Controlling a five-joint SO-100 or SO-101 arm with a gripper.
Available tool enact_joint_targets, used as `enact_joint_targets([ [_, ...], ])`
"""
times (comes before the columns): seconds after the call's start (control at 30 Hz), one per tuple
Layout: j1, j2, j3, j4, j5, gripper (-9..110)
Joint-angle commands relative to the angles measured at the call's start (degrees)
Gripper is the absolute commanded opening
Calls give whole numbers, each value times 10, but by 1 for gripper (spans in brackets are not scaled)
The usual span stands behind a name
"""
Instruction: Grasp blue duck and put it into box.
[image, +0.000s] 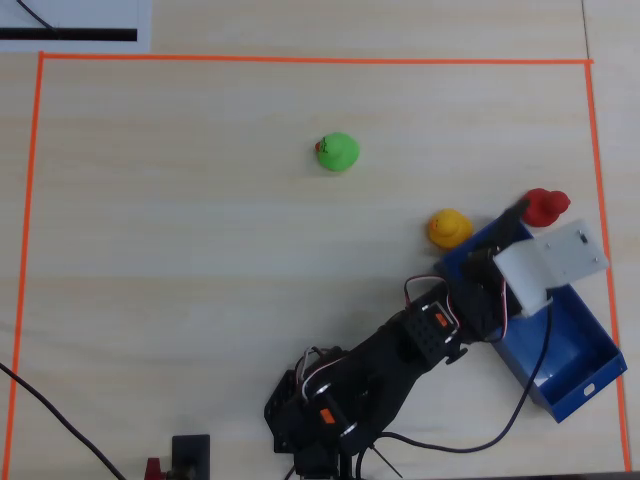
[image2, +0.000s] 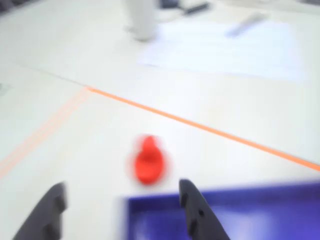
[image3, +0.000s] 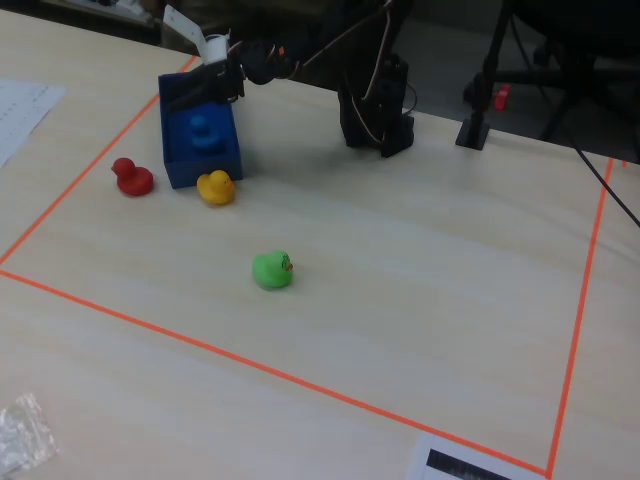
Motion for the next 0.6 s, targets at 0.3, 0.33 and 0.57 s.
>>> enact_joint_targets([
  [0.3,-434,427,30,561,120,29],
  [0.33,-461,450,45,584,131,29],
  [0.57,-567,566,206,652,178,27],
])
